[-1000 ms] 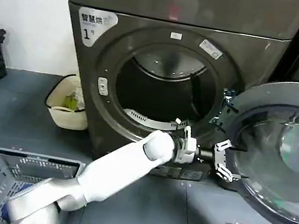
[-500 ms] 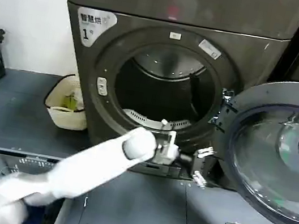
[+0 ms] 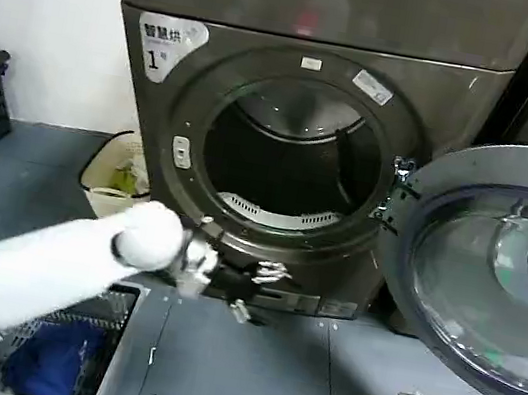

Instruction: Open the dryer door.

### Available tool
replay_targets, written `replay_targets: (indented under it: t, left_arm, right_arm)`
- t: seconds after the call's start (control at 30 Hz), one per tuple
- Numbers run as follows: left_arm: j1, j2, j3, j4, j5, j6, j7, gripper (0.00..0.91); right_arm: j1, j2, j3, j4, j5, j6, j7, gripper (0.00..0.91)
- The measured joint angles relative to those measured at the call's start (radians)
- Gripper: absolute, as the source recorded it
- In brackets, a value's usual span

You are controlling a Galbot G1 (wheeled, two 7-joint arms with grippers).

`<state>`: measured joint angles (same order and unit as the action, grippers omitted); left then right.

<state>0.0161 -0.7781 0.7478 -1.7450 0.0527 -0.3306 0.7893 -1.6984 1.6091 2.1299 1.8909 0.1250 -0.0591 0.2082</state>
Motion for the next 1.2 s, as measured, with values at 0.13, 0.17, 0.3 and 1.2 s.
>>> replay_targets:
  t: [0.13,0.17,0.3,1.2]
  left_arm:
    - [-0.057,0.087,0.037,-0.012,0.146,-0.138,0.001,0.907]
    - [-0.068,0.105,0.045,-0.014,0.191,-0.174,0.000,0.907]
    - [-0.114,0.184,0.085,-0.025,0.370,-0.348,0.001,0.907]
    - [-0.237,0.368,0.231,-0.010,0.912,-0.495,-0.079,0.907]
  right_arm:
    - [0.002,0.000,-0.005,0.000,0.043,-0.020,-0.012,0.907]
    - [0.004,0.000,-0.006,0.000,0.053,-0.023,-0.013,0.907]
    - [0.009,0.000,-0.007,-0.002,0.091,-0.027,-0.016,0.907]
    - [0.009,0.000,-0.011,-0.017,0.165,0.059,-0.041,0.907]
